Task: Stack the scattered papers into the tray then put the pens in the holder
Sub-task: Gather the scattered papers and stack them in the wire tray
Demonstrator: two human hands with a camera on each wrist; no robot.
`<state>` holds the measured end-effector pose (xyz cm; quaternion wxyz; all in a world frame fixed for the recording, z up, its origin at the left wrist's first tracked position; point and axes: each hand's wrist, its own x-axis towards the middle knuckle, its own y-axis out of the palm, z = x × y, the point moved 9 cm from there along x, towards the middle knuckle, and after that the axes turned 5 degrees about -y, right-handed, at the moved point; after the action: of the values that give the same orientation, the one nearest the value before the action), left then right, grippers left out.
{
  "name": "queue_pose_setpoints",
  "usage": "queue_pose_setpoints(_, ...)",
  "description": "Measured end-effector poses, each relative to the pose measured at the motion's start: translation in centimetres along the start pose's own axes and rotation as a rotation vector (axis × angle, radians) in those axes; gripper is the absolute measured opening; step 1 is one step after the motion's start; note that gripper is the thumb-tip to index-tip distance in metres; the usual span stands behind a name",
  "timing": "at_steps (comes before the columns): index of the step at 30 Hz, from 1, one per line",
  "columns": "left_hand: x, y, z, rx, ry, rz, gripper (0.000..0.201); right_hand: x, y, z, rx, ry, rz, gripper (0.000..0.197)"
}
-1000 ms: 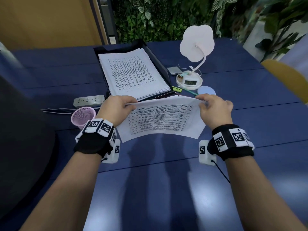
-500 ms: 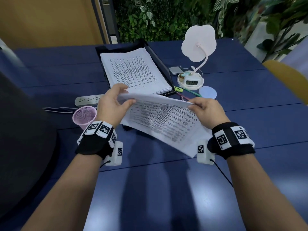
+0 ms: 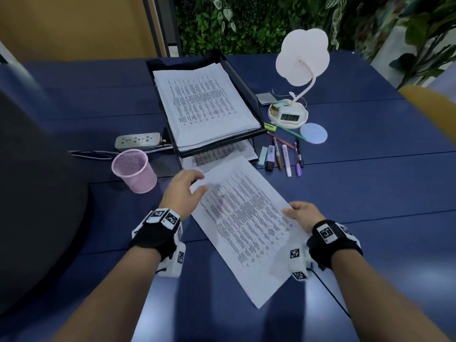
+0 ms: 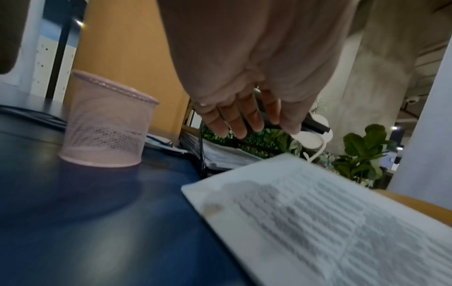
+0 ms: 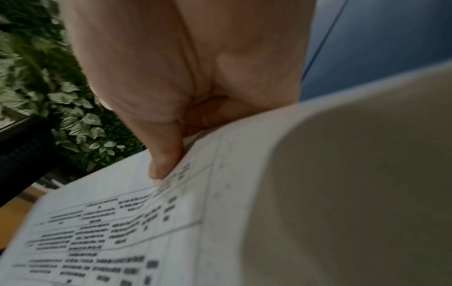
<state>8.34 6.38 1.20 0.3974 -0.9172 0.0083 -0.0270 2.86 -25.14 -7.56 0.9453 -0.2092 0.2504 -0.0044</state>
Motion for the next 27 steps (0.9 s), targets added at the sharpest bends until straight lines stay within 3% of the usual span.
queue_pose_setpoints(6,-2.3,4.4,4.7,0.092,-0.356,0.269,0.041,0.5,0.3,-1.8,0.137,0.097,-0.007,0.007)
queue_pose_setpoints(12,-5.1,6.9,7.6,-0.332,-0.775,0.236,0.055,1.1,1.9,-1.6,0.26,0.151,0.012,0.008)
queue_pose_setpoints(14,-5.7,7.1,8.0,-0.416,-0.854,0.248,0.058,1.3,2.2,-1.1,0.287,0.156,0.019,0.008)
queue_pose_setpoints(17,-6.0,7.3,7.6,-0.519,-0.873,0.385,0.054,1.7,2.5,-0.4,0.357,0.166,0.037,0.011)
queue_pose_setpoints(20,-6.4,8.4,5.6,-0.743,-0.807,0.604,0.026,2.5,2.9,0.2,0.372,0.163,0.058,0.012)
queue_pose_setpoints(23,-4.7,7.9,4.5,-0.849,-0.709,0.516,0.018,3.0,3.0,1.1,0.399,0.165,0.031,0.013)
queue_pose_setpoints(27,-2.7,6.6,5.0,-0.903,-0.751,0.312,0.003,4.7,3.1,2.3,0.419,0.147,-0.019,0.013)
